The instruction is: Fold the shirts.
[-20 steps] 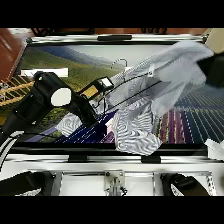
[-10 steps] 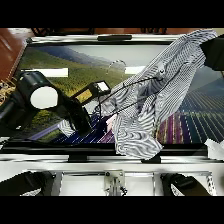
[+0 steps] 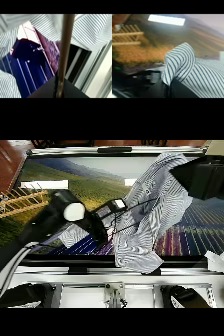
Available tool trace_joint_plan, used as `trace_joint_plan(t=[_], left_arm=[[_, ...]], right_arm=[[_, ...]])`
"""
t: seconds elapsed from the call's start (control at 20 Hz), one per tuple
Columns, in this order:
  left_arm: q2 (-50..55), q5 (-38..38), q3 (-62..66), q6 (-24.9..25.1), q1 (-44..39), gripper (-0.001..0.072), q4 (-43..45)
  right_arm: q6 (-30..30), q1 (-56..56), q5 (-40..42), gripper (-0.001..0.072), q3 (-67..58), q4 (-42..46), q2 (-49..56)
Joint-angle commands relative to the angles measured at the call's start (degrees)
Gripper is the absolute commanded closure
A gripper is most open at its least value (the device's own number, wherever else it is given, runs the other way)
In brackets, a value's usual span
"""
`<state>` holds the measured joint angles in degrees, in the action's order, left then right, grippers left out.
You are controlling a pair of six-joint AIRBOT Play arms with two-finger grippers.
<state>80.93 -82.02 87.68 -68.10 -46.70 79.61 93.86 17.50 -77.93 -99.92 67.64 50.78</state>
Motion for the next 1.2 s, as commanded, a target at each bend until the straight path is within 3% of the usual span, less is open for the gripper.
trace_joint_plan(t=[0.0, 0.15, 0.5, 0.65, 0.9, 1.0, 1.15], left_arm=[[5.2, 7.2, 0.0, -1.1, 0.3, 0.0657, -1.0], [5.6, 12.4, 0.2, -3.1, 2.9, 0.0657, -1.0], [5.4, 12.7, 1.8, -3.0, 6.7, 0.0657, -1.2], [5.2, 9.0, 1.8, -2.8, 7.8, 0.0657, -1.2], [5.2, 4.9, 1.1, -2.5, 9.0, 0.0657, -1.2], [4.9, 5.1, 1.1, -2.4, 9.9, 0.0657, -1.2], [3.8, 7.7, 1.1, -2.4, 12.0, 0.0657, -1.2]], right_arm=[[0.5, 0.0, -2.2, 0.0644, -0.1, -10.4, 0.0], [2.2, 0.0, -5.2, 0.0644, -0.1, -10.4, -0.2], [3.2, 0.0, -6.5, 0.0644, -0.1, -8.5, -0.3], [2.9, 0.0, -7.1, 0.0644, -0.1, 0.2, -0.3], [3.5, 0.0, 5.7, 0.0644, -0.1, 8.1, -1.4], [6.6, 0.0, 3.9, 0.0644, -0.1, 11.9, -2.9], [10.7, 0.0, -6.2, 0.0644, -0.1, 24.4, -5.5]])
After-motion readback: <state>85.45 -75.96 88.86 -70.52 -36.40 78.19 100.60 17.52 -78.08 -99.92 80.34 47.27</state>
